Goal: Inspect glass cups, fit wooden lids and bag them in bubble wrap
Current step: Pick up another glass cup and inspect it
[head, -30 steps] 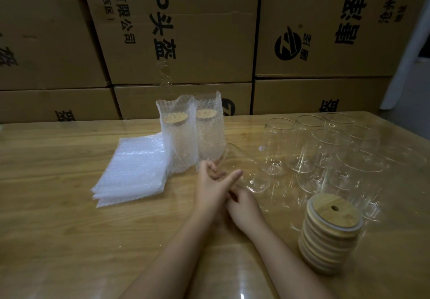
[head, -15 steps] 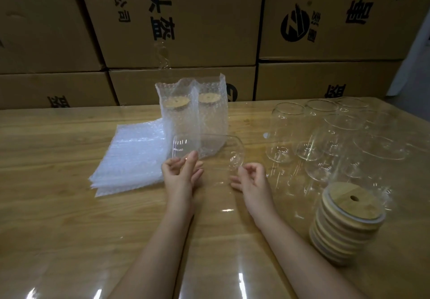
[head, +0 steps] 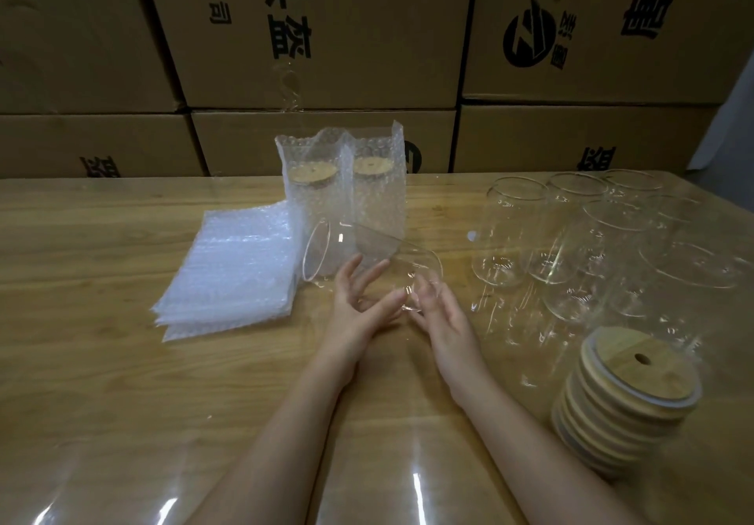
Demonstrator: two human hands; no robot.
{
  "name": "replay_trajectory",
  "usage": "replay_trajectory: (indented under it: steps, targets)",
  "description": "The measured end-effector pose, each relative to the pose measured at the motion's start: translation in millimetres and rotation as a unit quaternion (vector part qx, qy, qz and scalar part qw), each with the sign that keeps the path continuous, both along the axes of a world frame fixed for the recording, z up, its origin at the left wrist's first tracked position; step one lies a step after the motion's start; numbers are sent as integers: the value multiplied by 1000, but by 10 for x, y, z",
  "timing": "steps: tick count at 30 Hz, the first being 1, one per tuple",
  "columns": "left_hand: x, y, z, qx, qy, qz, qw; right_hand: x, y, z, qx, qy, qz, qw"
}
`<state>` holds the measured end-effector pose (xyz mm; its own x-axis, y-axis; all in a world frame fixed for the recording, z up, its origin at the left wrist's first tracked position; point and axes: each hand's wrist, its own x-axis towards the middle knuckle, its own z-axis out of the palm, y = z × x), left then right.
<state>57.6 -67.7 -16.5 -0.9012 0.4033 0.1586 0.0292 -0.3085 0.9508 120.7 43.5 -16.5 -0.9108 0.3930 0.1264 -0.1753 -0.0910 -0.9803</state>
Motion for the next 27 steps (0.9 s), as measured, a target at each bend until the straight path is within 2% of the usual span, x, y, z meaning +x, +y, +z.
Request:
replay_trajectory:
  steps: [5, 9, 12, 15, 20, 27]
  targets:
    - [7, -11, 45, 5, 18, 50, 999, -41, -14, -29, -8, -5, 3, 1000]
    - [33, 15, 60, -49, 80, 104, 990, -59, 0, -55, -46, 8, -36, 998]
    - [51, 17, 48, -105, 162, 132, 972, -45, 79, -13, -123, 22, -36, 992]
    - [72, 6, 20, -121, 213, 138, 960, -47, 131, 37, -225, 25, -10, 974]
    - [133, 56, 34, -152, 327, 132, 923, -51, 132, 86, -299, 33, 26, 953]
    - [201, 35, 124, -191, 350, 192, 897, -52, 78, 65, -249, -9, 58, 967]
